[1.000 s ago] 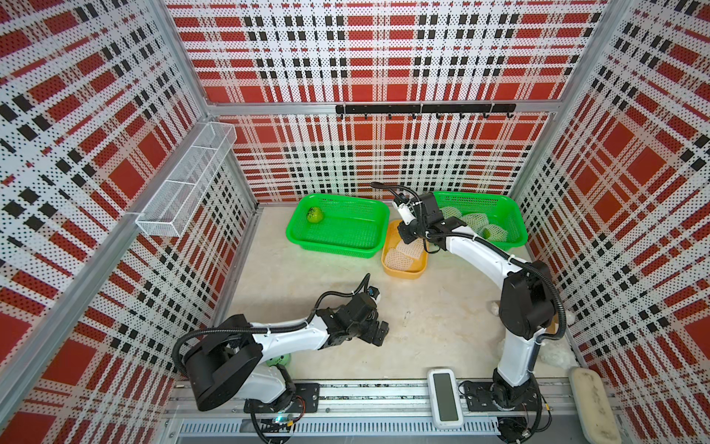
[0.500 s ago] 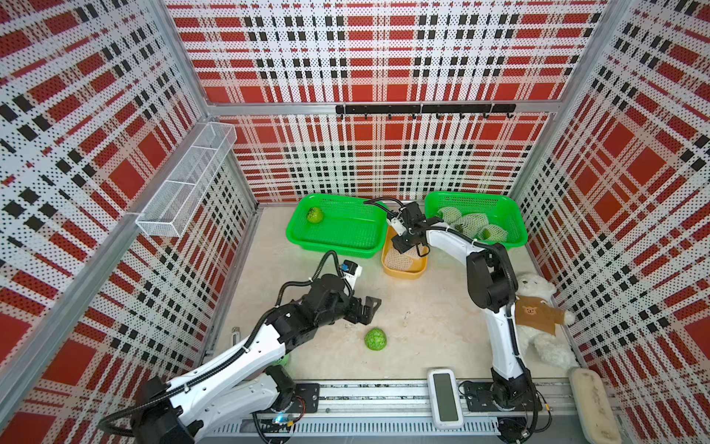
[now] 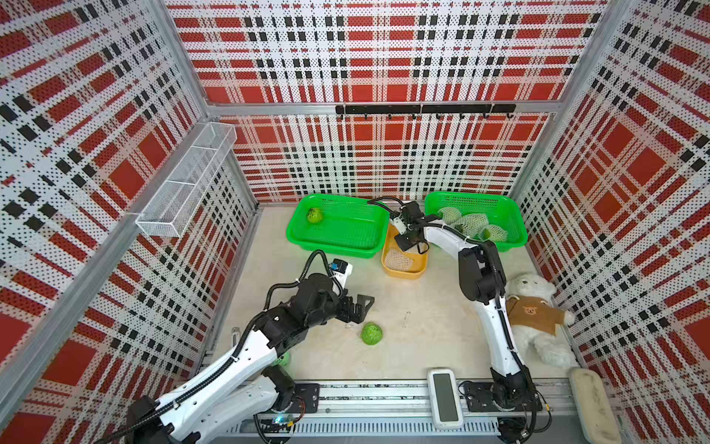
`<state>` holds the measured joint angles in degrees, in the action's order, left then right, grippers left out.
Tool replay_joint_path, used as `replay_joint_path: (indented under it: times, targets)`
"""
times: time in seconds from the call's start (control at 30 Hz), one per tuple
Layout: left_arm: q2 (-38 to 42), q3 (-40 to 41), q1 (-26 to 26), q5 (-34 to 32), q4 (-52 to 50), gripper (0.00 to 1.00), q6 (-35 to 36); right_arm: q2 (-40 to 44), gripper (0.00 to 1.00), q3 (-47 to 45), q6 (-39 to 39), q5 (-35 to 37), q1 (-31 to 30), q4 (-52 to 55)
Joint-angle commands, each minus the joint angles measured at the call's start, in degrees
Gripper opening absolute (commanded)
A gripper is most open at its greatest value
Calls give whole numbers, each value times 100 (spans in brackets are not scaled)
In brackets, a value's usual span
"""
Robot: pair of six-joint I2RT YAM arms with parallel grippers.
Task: Sleeve custard apples in foam nets
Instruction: Pick up the foam net from the storage box.
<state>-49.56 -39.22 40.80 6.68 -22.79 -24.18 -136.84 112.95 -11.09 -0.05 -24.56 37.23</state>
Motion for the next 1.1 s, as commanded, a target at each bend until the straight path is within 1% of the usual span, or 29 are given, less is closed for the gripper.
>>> replay_joint_path:
  times: [0.0, 0.13, 0.23, 0.37, 0.43, 0.5, 0.67, 0.8, 0.9, 1.0, 1.07]
  targets:
    - [-68, -28, -33, 60, 76, 99, 7, 736, 7, -392, -152, -187, -5, -437]
    - [-81, -119, -51, 44, 162, 99, 156, 1603, 7, -1013, -222, -824, -12, -906]
    - [-84, -215, -106, 38, 258, 99, 314, 2114, 7, -1287, -132, -1203, -8, -937]
    - [-123, -320, -259, 147, 508, 99, 517, 2791, 7, -1739, 147, -1799, -10, -1008]
    - [-214, -349, -374, 237, 713, 99, 532, 3159, 8, -2058, 388, -2158, -26, -1202]
    - [-341, -397, -486, 309, 1000, 100, 488, 3601, 8, -2497, 590, -2355, -133, -1529]
    - [-617, -422, -590, 477, 1945, 99, 314, 4444, 8, -3393, 1086, -2446, -591, -2253]
    - [-869, -462, -651, 625, 2323, 100, 249, 4893, 7, -3973, 1493, -2163, -1042, -2892]
    - [-958, -399, -741, 760, 2549, 89, 163, 5102, 7, -4297, 1674, -1970, -1419, -3328]
    - [-980, -301, -808, 737, 2672, 78, 118, 5206, 7, -4486, 1833, -1876, -1685, -3639]
    - [-969, -245, -867, 731, 2728, 69, 75, 5248, 7, -4554, 1906, -1833, -1800, -3748]
